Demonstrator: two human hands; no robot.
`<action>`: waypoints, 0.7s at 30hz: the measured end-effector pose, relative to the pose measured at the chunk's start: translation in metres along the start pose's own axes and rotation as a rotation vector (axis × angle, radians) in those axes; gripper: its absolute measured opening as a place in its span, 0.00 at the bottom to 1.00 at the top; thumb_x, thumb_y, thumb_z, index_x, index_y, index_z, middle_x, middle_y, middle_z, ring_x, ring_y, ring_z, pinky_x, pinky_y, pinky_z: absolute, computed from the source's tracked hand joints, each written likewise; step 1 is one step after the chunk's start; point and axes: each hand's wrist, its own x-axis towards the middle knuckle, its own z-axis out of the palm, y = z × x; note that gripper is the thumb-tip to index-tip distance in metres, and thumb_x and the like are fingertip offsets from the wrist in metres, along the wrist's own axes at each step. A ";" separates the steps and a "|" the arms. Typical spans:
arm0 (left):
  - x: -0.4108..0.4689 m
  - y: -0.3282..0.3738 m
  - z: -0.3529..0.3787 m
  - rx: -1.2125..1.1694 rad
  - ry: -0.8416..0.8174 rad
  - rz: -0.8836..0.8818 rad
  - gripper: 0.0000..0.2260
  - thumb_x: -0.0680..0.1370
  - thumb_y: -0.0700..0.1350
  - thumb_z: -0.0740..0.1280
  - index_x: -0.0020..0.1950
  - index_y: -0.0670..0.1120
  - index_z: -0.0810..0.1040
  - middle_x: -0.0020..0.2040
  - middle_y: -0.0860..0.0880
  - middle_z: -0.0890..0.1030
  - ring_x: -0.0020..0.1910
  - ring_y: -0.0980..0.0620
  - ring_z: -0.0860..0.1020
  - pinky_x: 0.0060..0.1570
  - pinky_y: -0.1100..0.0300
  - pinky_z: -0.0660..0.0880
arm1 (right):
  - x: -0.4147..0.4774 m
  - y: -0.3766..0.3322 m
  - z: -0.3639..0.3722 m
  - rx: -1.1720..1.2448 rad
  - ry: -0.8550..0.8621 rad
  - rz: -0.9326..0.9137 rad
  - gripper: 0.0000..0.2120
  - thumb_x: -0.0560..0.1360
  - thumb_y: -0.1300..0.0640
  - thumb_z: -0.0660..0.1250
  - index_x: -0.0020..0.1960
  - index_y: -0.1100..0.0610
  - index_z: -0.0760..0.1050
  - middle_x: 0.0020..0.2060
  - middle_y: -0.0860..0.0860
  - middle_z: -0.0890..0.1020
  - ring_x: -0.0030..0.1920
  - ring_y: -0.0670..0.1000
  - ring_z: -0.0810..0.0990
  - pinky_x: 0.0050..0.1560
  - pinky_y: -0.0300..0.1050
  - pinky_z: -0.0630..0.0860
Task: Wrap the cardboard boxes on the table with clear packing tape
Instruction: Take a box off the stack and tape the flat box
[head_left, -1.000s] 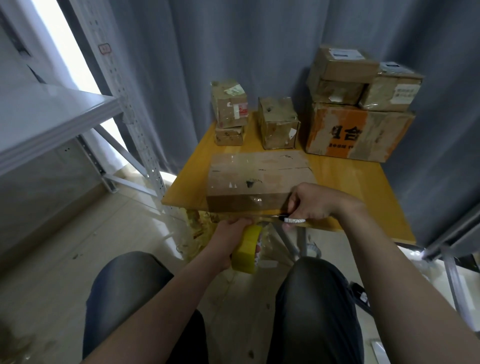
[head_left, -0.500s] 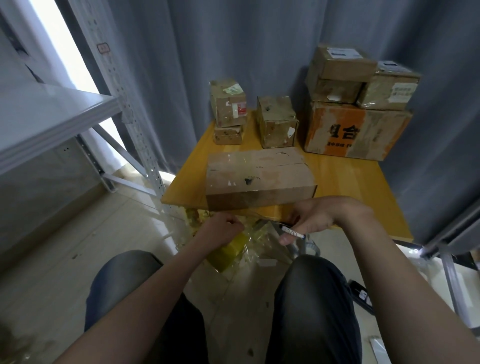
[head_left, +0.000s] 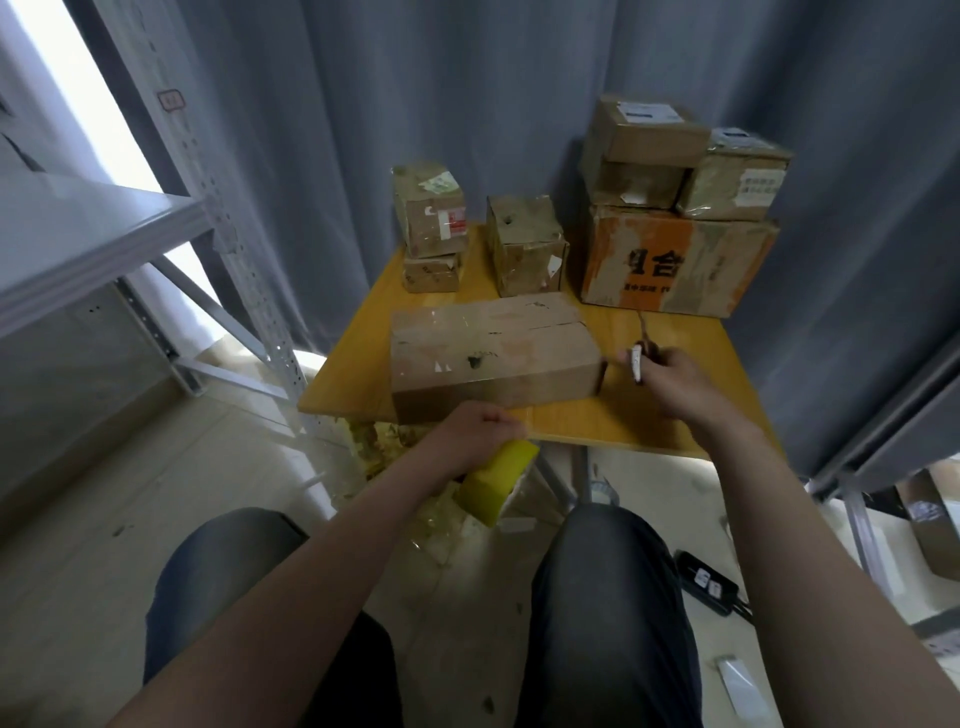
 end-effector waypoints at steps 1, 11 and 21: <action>-0.001 0.007 -0.002 -0.001 -0.004 0.024 0.11 0.82 0.50 0.69 0.59 0.46 0.85 0.53 0.51 0.81 0.50 0.52 0.78 0.51 0.58 0.74 | 0.007 0.007 -0.002 -0.116 0.047 0.057 0.34 0.78 0.33 0.66 0.72 0.57 0.72 0.67 0.59 0.73 0.67 0.64 0.72 0.60 0.59 0.73; -0.011 0.057 -0.066 -0.276 0.380 0.223 0.07 0.82 0.48 0.67 0.50 0.53 0.85 0.52 0.55 0.82 0.53 0.53 0.79 0.61 0.50 0.75 | 0.007 -0.008 0.020 -0.365 0.233 -0.197 0.17 0.86 0.49 0.57 0.60 0.58 0.80 0.64 0.62 0.76 0.65 0.61 0.72 0.65 0.55 0.68; 0.033 0.038 -0.104 -0.106 0.722 0.186 0.09 0.85 0.47 0.61 0.53 0.48 0.80 0.43 0.55 0.77 0.40 0.61 0.77 0.36 0.65 0.69 | 0.023 -0.076 0.113 -0.620 -0.212 -0.709 0.26 0.83 0.35 0.53 0.79 0.40 0.63 0.81 0.45 0.63 0.80 0.53 0.58 0.80 0.60 0.55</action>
